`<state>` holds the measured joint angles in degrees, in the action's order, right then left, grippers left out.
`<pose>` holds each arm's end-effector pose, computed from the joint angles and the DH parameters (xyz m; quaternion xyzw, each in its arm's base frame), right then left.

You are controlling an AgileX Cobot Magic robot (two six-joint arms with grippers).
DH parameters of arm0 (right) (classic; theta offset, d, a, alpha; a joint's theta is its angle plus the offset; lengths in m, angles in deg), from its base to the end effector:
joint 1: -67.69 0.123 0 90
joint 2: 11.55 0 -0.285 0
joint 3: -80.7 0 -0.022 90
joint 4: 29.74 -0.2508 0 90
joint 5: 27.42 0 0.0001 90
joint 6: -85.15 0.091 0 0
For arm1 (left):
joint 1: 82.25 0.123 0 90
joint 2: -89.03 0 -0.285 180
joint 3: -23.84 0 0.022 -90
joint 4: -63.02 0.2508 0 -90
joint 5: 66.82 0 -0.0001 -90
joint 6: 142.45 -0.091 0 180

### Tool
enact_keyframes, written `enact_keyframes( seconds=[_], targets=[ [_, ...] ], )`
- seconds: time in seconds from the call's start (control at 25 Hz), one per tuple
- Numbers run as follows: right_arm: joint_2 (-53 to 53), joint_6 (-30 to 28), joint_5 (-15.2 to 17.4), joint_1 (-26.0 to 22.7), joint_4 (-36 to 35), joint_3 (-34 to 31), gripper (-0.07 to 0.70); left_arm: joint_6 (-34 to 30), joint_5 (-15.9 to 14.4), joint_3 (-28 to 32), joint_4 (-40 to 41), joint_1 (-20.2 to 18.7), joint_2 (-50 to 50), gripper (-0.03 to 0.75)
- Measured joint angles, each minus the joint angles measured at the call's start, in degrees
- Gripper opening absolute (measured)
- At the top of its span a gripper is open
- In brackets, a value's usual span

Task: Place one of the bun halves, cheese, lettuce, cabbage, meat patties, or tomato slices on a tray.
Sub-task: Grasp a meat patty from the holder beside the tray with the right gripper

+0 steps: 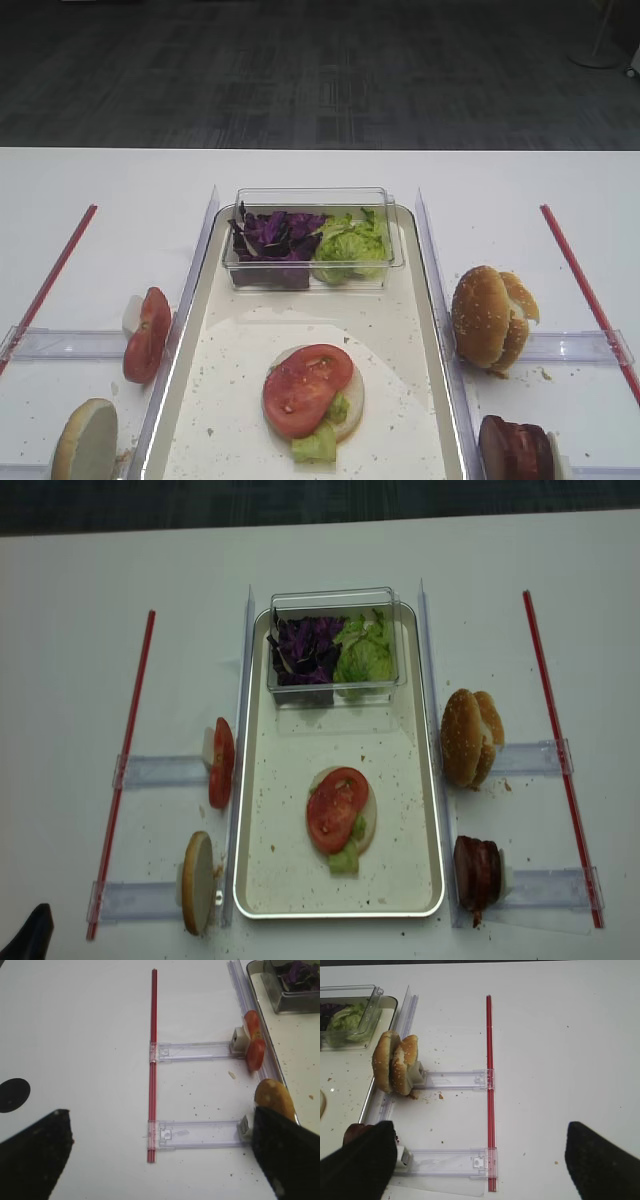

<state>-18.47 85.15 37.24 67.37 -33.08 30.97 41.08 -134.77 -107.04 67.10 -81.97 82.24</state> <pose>-0.0079 0.0048 0.2663 0.0004 0.8713 0.0277 0.4899 -0.0123 0.0059 0.2649 -0.0330 0.8812 0.0221 0.4711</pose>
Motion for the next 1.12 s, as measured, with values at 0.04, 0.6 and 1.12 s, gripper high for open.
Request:
enact_keyframes(
  seconds=[0.04,0.6,1.12],
  targets=[
    [0.0,0.0,0.0,0.0,0.0,0.0,0.692,0.0,0.0,0.0,0.0,0.0,0.0,0.671],
    [0.0,0.0,0.0,0.0,0.0,0.0,0.692,0.0,0.0,0.0,0.0,0.0,0.0,0.671],
    [-15.65,0.0,0.0,0.0,0.0,0.0,0.692,0.0,0.0,0.0,0.0,0.0,0.0,0.671]
  ],
)
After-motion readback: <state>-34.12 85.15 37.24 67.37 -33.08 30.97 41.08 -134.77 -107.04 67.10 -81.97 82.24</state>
